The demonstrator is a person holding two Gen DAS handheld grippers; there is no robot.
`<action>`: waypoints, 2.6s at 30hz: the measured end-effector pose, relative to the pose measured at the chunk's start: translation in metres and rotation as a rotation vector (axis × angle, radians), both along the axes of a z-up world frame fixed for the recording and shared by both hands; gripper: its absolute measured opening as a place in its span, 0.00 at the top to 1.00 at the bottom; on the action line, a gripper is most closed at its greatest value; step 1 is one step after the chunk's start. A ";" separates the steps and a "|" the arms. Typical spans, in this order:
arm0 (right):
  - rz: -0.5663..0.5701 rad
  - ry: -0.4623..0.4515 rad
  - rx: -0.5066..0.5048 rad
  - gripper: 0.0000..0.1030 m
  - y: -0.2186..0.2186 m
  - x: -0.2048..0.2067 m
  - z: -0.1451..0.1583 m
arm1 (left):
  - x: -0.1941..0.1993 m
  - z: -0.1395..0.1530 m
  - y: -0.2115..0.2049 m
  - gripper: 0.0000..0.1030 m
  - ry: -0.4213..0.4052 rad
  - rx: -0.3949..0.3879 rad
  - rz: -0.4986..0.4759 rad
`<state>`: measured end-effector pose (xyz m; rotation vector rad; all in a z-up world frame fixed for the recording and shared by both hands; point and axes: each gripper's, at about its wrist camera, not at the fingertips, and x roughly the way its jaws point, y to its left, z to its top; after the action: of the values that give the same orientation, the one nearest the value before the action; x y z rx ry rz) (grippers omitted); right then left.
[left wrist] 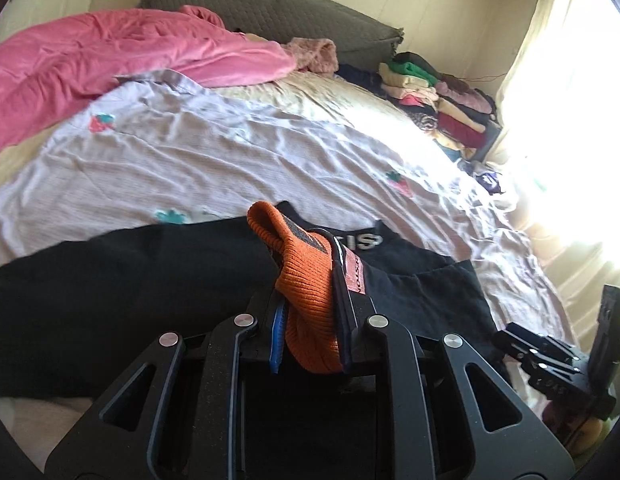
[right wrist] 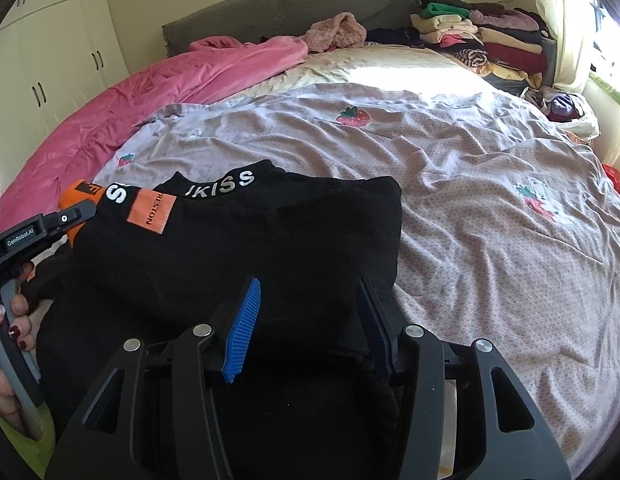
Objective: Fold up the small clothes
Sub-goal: 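Carry the sleeve across the sweatshirt body with the right tool and release it, then move the left tool to the other orange sleeve cuff and grasp it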
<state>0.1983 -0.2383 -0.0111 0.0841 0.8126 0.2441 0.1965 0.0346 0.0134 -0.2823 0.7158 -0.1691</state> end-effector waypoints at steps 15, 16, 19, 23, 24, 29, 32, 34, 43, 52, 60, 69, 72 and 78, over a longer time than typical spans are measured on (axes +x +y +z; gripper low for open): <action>0.026 0.009 -0.013 0.53 0.016 0.002 -0.004 | -0.016 -0.006 0.044 0.83 0.023 0.053 0.118; 0.027 0.010 -0.014 0.53 0.017 0.003 -0.004 | -0.017 -0.005 0.043 0.83 0.021 0.056 0.108; 0.035 0.011 -0.012 0.52 0.023 0.005 -0.005 | -0.019 -0.003 0.023 0.83 0.023 0.064 0.023; 0.053 0.013 -0.014 0.51 0.030 0.005 -0.005 | -0.016 -0.012 -0.011 0.83 0.043 0.120 -0.070; 0.060 0.014 -0.015 0.51 0.032 0.006 -0.005 | -0.015 -0.016 -0.016 0.81 0.051 0.129 -0.086; 0.078 0.015 -0.022 0.49 0.041 0.011 -0.006 | 0.001 -0.054 -0.009 0.78 0.189 0.177 -0.050; 0.077 0.026 -0.030 0.49 0.045 0.017 -0.011 | 0.002 -0.061 0.006 0.78 0.211 0.116 -0.041; 0.071 0.039 -0.034 0.49 0.045 0.021 -0.016 | 0.001 -0.059 0.007 0.78 0.202 0.125 -0.036; -0.010 0.135 -0.055 0.48 0.033 0.038 -0.042 | -0.004 -0.054 0.009 0.70 0.193 0.111 -0.041; -0.006 0.090 -0.021 0.35 0.030 0.022 -0.029 | -0.015 -0.042 0.008 0.49 0.162 0.113 -0.042; 0.005 0.065 -0.013 0.34 0.035 0.013 -0.015 | -0.029 -0.028 0.016 0.24 0.120 0.111 -0.009; 0.023 -0.012 0.015 0.05 0.050 -0.002 0.007 | -0.051 -0.013 0.037 0.09 0.075 0.141 0.057; 0.044 -0.026 0.014 0.05 0.060 -0.005 0.015 | -0.057 -0.010 0.046 0.09 0.070 0.151 0.085; 0.086 -0.051 0.008 0.05 0.083 -0.009 0.028 | -0.067 -0.005 0.069 0.09 0.063 0.154 0.143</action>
<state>0.1889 -0.1554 0.0165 0.0499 0.7659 0.3296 0.1291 0.1035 0.0084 -0.1910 0.7643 0.0310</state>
